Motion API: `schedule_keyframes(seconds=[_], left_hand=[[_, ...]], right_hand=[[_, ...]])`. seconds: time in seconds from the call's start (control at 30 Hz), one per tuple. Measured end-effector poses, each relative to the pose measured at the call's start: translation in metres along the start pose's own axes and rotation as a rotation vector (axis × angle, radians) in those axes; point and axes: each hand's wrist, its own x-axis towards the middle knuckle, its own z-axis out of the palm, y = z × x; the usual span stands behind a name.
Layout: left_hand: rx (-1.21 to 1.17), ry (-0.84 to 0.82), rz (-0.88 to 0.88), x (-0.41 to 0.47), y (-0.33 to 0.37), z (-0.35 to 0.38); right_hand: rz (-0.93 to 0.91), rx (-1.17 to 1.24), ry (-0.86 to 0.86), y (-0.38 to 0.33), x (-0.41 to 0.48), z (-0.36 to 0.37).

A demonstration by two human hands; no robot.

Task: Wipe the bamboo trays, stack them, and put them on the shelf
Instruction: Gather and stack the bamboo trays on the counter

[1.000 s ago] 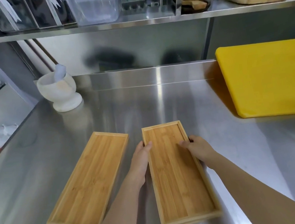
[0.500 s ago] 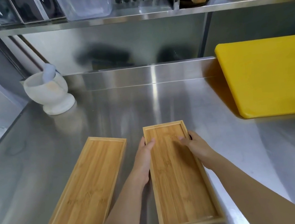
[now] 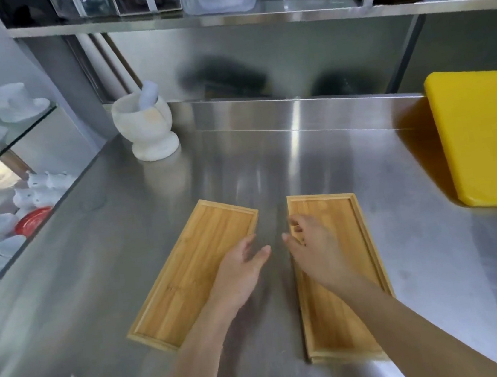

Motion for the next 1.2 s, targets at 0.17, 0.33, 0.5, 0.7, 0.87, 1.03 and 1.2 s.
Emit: schedule_keyframes(seconds=[0.17,0.33,0.5,0.7,0.87,1.03,1.2], left_hand=[[0.479,0.297,-0.051,-0.001,-0.028,-0.065],[0.636,0.28,-0.303,-0.016,-0.066,-0.106],[0.42,0.19,-0.32,-0.024,-0.079,-0.112],[0.083,0.205,-0.397,-0.031,-0.05,-0.131],[0.019,0.107,-0.554,-0.036,-0.055,-0.129],[0.005,0.137,-0.534,-0.043,-0.049,-0.116],[-0.087,0.191,-0.481,-0.049,-0.062,-0.115]], right_hand=[[0.155,0.368,-0.265,-0.035,-0.013,0.059],[0.388,0.601,-0.288,-0.043,-0.022,0.101],[0.554,0.864,-0.314,-0.057,-0.025,0.112],[0.717,0.952,-0.339,-0.055,-0.017,0.086],[0.75,0.886,-0.393,-0.053,-0.023,0.076],[0.73,0.866,-0.394,-0.055,-0.026,0.075],[0.689,0.85,-0.364,-0.055,-0.035,0.08]])
